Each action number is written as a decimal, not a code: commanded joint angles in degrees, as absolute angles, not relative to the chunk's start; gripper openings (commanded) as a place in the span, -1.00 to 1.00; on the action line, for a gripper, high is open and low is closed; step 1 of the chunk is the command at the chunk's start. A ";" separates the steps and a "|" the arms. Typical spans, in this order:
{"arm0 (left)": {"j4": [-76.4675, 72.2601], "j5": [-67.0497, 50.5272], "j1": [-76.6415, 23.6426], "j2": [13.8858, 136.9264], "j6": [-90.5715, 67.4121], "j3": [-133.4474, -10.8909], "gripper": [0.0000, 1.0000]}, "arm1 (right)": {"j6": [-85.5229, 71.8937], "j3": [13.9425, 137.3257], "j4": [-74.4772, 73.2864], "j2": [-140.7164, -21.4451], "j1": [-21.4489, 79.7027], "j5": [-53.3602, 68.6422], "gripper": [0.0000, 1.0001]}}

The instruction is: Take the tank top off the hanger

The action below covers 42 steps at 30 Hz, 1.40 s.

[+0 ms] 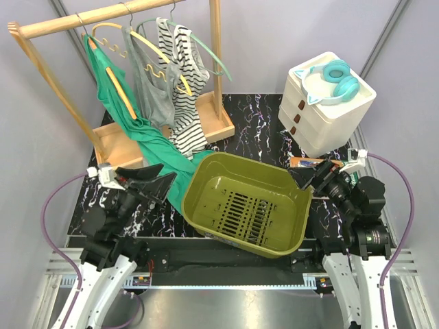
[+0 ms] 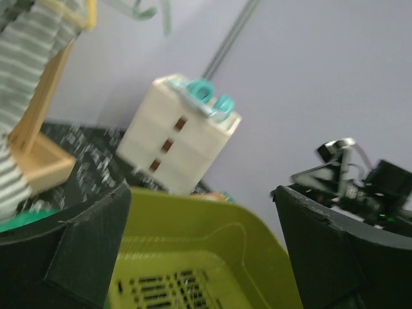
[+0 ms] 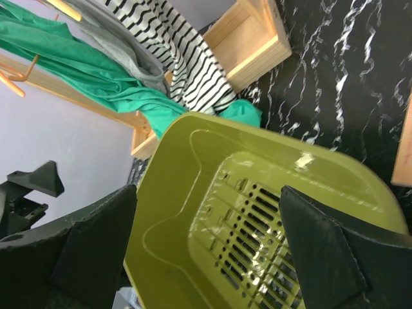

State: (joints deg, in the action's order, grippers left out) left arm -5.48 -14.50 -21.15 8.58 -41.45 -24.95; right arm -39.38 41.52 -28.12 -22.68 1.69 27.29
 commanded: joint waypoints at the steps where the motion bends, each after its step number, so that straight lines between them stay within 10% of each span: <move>1: 12.37 -6.07 -21.01 11.68 -45.26 -31.01 0.98 | -31.74 46.05 -27.69 -24.08 1.41 24.35 1.00; 13: 28.56 -10.02 -21.01 11.00 -37.44 -39.64 0.98 | -28.83 57.21 -19.25 -41.12 2.80 32.87 0.99; 23: 41.38 1.82 -21.01 3.00 -32.70 -49.21 0.98 | -21.54 77.76 -20.13 -66.16 41.55 5.90 0.99; 42: 55.10 13.80 -21.09 -8.88 -30.15 -58.44 0.98 | -6.33 145.26 -20.83 -121.88 61.35 -7.82 0.99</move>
State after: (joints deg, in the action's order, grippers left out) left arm 53.47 12.01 -21.15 0.36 -31.70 -56.10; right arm -11.16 133.45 -21.28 -114.19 60.51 -3.84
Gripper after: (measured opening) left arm 0.988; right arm 0.994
